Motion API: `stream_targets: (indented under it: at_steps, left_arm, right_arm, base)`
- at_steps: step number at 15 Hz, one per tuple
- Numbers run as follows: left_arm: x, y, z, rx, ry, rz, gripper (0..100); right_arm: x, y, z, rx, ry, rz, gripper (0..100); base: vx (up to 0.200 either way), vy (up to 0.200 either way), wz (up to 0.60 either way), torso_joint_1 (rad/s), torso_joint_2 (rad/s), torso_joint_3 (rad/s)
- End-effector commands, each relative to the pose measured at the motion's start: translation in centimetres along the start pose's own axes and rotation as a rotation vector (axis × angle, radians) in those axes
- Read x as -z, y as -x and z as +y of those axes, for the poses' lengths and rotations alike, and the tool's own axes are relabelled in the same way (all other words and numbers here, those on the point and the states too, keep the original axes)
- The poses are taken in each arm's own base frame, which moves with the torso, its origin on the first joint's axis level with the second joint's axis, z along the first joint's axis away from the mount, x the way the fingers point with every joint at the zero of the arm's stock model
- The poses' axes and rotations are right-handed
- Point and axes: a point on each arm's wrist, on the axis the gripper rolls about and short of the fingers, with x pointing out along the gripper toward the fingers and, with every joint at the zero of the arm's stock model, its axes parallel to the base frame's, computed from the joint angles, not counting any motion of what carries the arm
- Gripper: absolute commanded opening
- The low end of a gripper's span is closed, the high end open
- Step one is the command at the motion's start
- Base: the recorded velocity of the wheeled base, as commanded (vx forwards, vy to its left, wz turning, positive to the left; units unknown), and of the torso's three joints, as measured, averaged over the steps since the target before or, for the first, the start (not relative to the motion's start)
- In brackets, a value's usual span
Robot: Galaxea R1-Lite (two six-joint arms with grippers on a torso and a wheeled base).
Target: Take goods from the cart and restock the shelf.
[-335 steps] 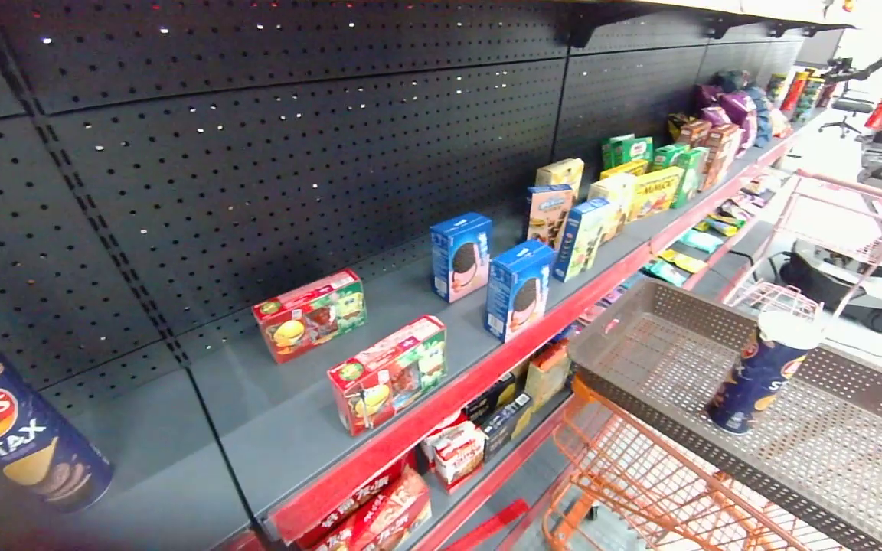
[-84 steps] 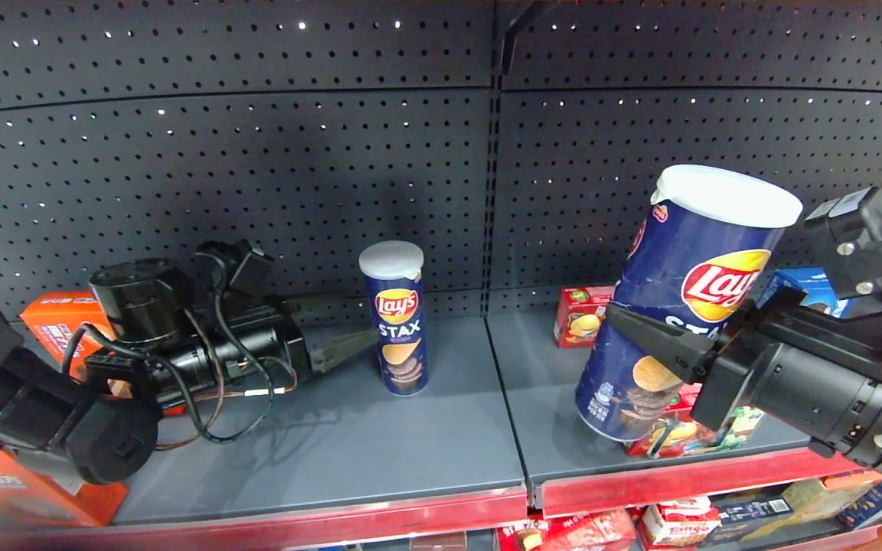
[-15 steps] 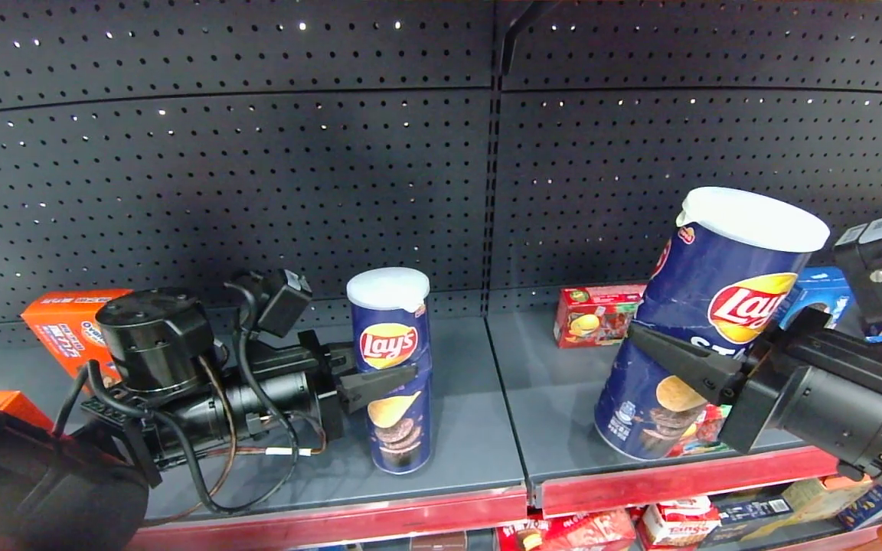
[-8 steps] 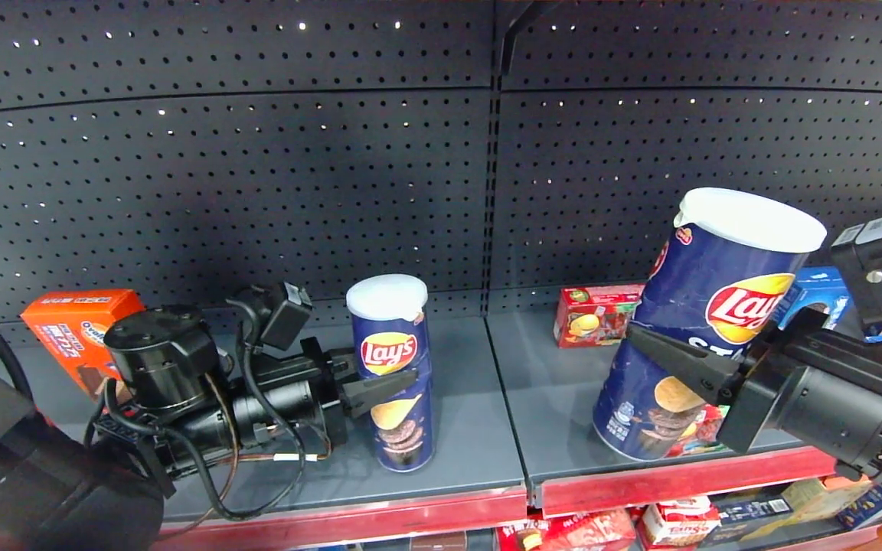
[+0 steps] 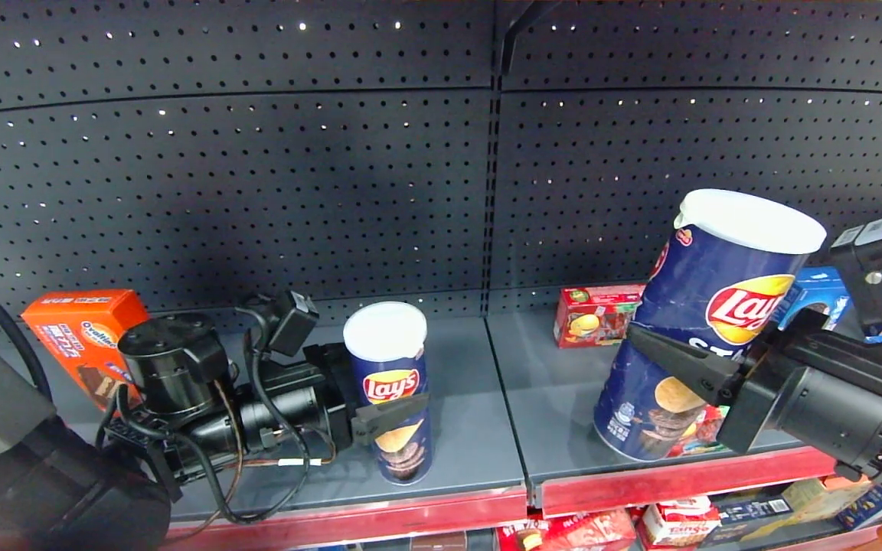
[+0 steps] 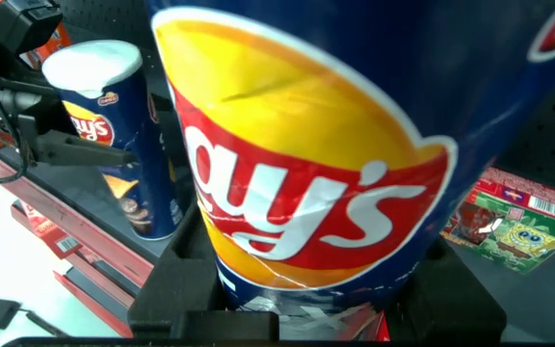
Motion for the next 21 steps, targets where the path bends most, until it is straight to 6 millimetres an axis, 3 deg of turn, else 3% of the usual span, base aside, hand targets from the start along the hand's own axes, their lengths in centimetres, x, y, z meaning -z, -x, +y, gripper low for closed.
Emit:
stream_targets:
  at_steps: [1, 4, 10, 13, 17, 21]
  left_arm:
    - [0.0, 0.0, 0.0, 0.001, -0.001, 0.000, 100]
    - [-0.3, 0.4, -0.4, 0.002, -0.007, -0.007, 100]
    - [-1.6, 3.0, -2.3, -0.007, -0.027, -0.034, 100]
    - [-1.2, 5.0, -3.6, -0.021, -0.014, -0.019, 100]
    - [-1.5, 7.5, -3.6, -0.091, -0.015, -0.037, 100]
    - [-2.9, 10.2, -3.7, -0.267, -0.027, -0.109, 100]
  right_arm:
    - [0.2, 0.0, 0.0, 0.001, 0.001, 0.007, 0]
    - [0.2, 0.1, -0.2, 0.011, 0.001, 0.009, 0]
    - [1.0, 0.4, -0.5, 0.027, 0.000, 0.033, 0]
    - [1.4, 0.8, -0.8, 0.044, 0.002, 0.044, 0]
    - [1.5, 1.0, -0.9, 0.049, 0.003, 0.046, 0]
    - [1.2, 0.8, -1.6, 0.085, 0.003, 0.039, 0]
  base:
    - [0.000, 0.000, 0.00, 0.000, 0.00, 0.000]
    - [0.000, 0.000, 0.00, 0.000, 0.00, 0.000]
    - [0.000, 0.000, 0.00, 0.000, 0.00, 0.000]
    - [0.000, 0.000, 0.00, 0.000, 0.00, 0.000]
    - [0.000, 0.000, 0.00, 0.000, 0.00, 0.000]
    - [0.000, 0.000, 0.00, 0.000, 0.00, 0.000]
